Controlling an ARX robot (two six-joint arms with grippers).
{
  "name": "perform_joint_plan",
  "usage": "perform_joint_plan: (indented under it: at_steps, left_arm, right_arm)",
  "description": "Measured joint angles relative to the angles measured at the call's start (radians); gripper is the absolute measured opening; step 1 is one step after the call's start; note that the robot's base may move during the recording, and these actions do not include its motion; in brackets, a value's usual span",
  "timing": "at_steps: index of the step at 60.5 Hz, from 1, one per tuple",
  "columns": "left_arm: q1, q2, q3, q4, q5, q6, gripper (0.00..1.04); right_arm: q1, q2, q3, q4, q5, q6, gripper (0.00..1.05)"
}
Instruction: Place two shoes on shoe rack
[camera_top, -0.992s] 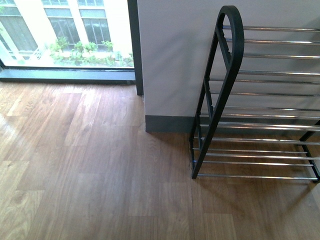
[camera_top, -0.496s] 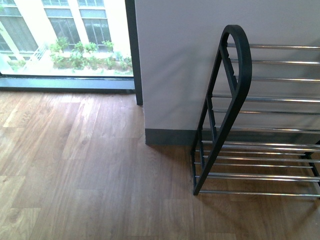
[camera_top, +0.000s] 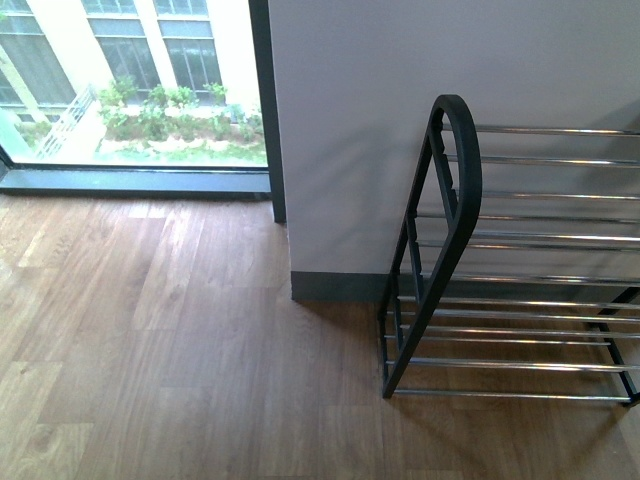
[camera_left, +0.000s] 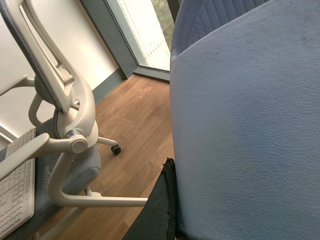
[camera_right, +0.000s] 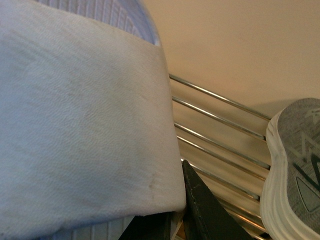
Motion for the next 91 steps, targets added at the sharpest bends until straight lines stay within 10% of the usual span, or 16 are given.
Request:
perform_joint_plan:
  at_steps: [23, 37, 91]
  left_arm:
    - [0.0, 0.0, 0.0, 0.0, 0.001, 0.0, 0.02]
    - [0.0, 0.0, 0.0, 0.0, 0.001, 0.0, 0.02]
    - [0.0, 0.0, 0.0, 0.0, 0.001, 0.0, 0.02]
  right_arm:
    - [0.341, 0.282, 0.262, 0.008, 0.497, 0.159, 0.01]
    - [0.402, 0.468, 0.487, -0.032, 0.724, 0.021, 0.01]
    - [0.358, 0.743, 0.842, -0.145, 0.972, -0.308, 0.01]
